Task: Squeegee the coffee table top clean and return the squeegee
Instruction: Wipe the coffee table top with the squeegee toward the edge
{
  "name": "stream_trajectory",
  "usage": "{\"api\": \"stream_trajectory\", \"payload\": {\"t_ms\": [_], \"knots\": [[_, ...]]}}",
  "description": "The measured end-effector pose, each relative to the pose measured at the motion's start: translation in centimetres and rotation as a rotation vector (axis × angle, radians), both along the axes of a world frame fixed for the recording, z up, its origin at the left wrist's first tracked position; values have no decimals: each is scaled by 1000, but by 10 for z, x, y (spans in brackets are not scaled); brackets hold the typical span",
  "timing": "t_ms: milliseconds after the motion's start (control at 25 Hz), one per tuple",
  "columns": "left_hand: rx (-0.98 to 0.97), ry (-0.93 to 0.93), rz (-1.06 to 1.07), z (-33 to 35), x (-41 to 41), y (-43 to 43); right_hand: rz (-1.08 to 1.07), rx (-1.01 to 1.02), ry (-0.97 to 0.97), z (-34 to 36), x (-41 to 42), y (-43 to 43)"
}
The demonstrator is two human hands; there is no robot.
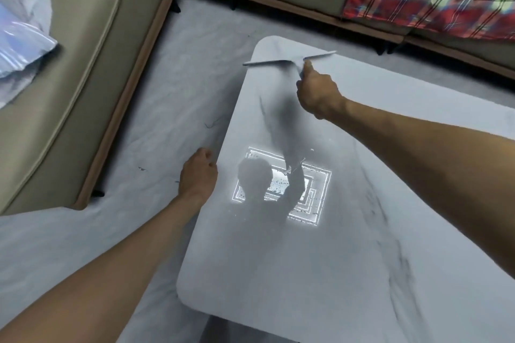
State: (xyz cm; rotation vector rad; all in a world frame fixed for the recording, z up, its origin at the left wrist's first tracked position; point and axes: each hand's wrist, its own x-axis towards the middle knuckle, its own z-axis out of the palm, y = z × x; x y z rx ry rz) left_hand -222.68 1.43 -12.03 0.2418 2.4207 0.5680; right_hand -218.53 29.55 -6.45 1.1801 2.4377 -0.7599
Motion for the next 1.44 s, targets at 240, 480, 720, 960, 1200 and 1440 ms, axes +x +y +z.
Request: {"api": "stream_trajectory", "payload": {"t_ms": [240,480,720,960,1200,1440], "knots": [[20,-125,42,0,2,-7,472,52,-37,-4,81,-61],[-75,-159,-163,10,17,5,678,90,-282,45,176,-26],[-167,-77,-407,0,41,16,293,144,-38,31,99,43],[-321,-165,-436,-10,43,30,73,106,-60,6,91,52],[-408,-230,-468,-10,45,39,190,3,-222,36,210,-11],[-467,-227,-495,-16,45,43,127,89,-41,49,164,49]]}}
